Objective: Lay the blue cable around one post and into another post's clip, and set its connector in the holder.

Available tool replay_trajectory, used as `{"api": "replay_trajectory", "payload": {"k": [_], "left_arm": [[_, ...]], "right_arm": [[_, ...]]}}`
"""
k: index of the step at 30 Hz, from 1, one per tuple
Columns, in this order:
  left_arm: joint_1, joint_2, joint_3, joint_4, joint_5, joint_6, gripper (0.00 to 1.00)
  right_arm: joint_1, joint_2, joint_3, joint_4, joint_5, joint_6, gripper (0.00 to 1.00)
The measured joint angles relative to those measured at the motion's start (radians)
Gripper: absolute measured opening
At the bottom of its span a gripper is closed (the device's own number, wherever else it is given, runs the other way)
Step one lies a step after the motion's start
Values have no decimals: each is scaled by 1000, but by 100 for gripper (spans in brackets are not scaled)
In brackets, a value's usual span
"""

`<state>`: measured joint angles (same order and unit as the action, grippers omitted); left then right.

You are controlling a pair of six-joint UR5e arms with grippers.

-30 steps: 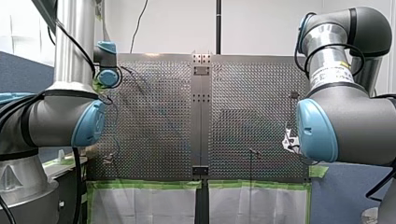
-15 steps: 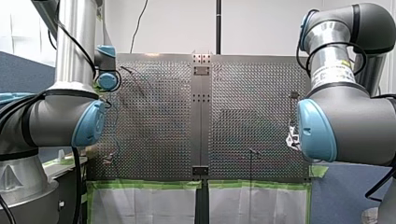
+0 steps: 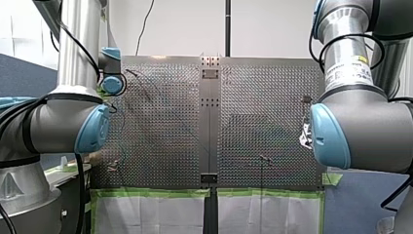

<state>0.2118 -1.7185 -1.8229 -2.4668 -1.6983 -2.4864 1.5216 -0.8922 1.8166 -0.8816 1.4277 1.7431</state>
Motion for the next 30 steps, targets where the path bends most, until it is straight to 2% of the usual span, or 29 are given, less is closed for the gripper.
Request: {"api": "replay_trajectory", "payload": {"k": [5,12,14,22,30], "left_arm": [[-1,0,0,0,8,0,100],[-2,0,0,2,13,-1,100],[-3,0,0,3,14,0,100],[-3,0,1,3,23,1,100],[-5,0,0,3,24,2,100]], "right_arm": [[1,-42,16,34,-14,18,0],[2,-103,-30,94,-70,27,0],[1,-117,-42,108,-84,23,0],[-3,-191,-113,182,-155,-13,0],[-13,-267,-176,257,-170,-21,0]]}}
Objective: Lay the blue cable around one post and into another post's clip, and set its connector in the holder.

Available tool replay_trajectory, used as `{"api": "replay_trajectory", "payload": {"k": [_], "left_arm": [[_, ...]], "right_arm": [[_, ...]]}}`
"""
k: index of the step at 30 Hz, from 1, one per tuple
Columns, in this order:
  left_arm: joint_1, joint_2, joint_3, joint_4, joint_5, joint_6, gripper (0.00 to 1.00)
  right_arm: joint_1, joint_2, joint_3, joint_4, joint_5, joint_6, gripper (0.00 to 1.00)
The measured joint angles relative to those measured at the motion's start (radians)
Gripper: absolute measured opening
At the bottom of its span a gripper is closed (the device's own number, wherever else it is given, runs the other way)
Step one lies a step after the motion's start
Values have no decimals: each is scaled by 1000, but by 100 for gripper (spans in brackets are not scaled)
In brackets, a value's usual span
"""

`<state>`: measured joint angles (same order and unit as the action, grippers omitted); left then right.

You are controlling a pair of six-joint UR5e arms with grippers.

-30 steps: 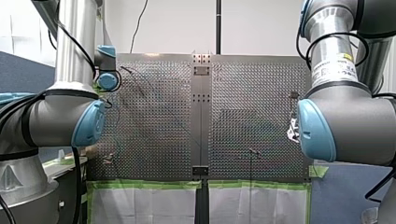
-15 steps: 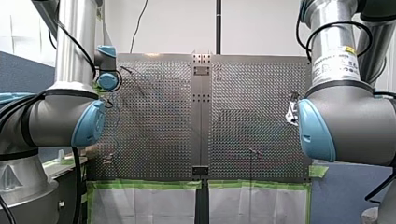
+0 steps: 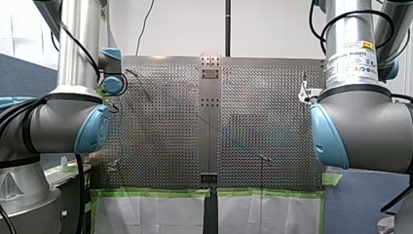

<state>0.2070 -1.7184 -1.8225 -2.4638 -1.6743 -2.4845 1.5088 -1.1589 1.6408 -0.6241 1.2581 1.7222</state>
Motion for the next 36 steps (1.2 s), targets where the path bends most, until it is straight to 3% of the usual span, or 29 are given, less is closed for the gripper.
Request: {"api": "replay_trajectory", "payload": {"k": [5,8,15,19,26,36], "left_arm": [[0,0,0,0,0,2,100],[0,0,0,0,1,2,100],[1,0,0,1,4,3,100],[0,0,0,1,5,3,100],[0,0,0,2,5,8,100],[-2,0,0,2,5,12,100]], "right_arm": [[-5,-41,1,41,1,-3,0],[-6,-57,18,68,6,-15,0],[4,-21,44,91,14,-43,0],[7,19,38,81,11,-44,0],[11,61,-13,99,-32,-22,0],[16,63,-98,185,-88,-28,0]]}}
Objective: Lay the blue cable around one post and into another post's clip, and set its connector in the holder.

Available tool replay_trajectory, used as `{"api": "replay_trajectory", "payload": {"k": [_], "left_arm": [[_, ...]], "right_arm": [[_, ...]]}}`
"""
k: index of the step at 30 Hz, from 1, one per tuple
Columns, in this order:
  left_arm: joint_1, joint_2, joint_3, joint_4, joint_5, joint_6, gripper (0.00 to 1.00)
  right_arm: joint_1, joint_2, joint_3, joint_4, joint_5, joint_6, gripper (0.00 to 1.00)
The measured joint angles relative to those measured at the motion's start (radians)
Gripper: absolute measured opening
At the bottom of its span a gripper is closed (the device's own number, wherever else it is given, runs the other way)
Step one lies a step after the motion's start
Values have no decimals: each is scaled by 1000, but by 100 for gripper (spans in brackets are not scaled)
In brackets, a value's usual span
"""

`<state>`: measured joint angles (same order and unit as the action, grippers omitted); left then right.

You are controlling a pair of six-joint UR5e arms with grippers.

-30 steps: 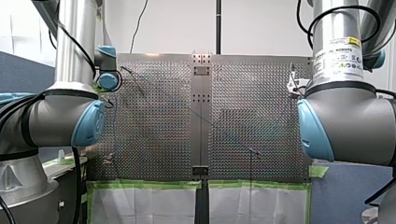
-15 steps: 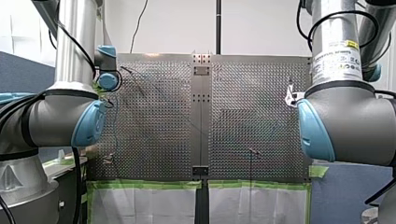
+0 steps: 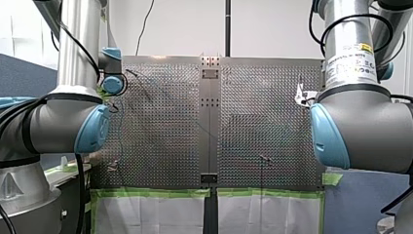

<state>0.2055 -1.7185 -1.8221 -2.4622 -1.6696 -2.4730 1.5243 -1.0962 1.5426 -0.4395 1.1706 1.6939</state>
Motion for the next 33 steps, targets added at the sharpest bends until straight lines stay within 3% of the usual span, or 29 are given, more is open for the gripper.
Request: {"api": "replay_trajectory", "payload": {"k": [8,18,33], "left_arm": [[0,0,0,0,1,2,100],[0,0,0,0,1,2,100],[0,0,0,0,1,2,100]], "right_arm": [[-8,1,-40,67,-37,15,0],[-14,1,-76,139,-48,5,0],[-37,4,-80,94,-82,-10,0]]}}
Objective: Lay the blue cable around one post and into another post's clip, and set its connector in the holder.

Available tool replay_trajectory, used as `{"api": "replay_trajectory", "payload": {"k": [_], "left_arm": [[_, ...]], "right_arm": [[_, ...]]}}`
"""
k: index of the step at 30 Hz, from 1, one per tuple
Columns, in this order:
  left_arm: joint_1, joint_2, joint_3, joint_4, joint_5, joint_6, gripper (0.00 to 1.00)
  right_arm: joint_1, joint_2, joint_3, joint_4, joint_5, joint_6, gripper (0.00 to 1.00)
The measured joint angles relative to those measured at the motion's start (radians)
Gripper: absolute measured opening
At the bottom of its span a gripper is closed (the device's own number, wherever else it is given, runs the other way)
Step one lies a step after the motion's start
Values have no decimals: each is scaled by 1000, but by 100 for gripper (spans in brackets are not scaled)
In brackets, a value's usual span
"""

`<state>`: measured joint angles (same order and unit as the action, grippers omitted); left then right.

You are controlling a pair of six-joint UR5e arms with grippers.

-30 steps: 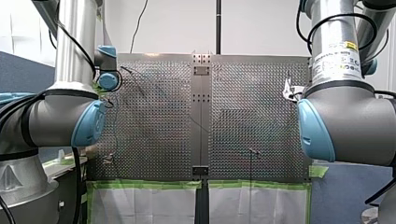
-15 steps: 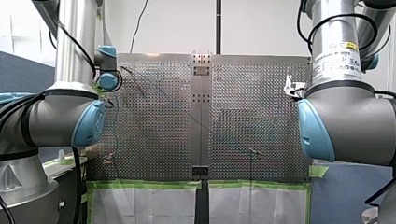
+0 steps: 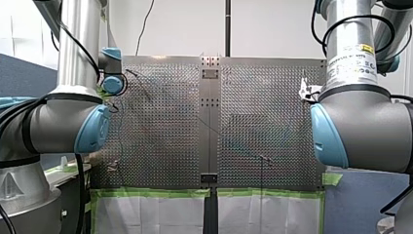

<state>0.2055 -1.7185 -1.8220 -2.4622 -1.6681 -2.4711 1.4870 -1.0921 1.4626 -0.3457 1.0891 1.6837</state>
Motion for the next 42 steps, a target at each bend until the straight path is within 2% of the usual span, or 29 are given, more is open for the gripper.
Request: {"api": "replay_trajectory", "payload": {"k": [10,20,38,42], "left_arm": [[0,0,0,0,2,0,100],[0,0,0,0,3,0,100],[0,0,0,0,3,0,100],[0,0,0,0,3,0,100]], "right_arm": [[-3,10,-9,-3,-15,1,0],[3,38,-37,12,-24,-11,0],[-1,41,-57,11,-36,-14,0],[-3,41,-56,10,-37,-21,0]]}}
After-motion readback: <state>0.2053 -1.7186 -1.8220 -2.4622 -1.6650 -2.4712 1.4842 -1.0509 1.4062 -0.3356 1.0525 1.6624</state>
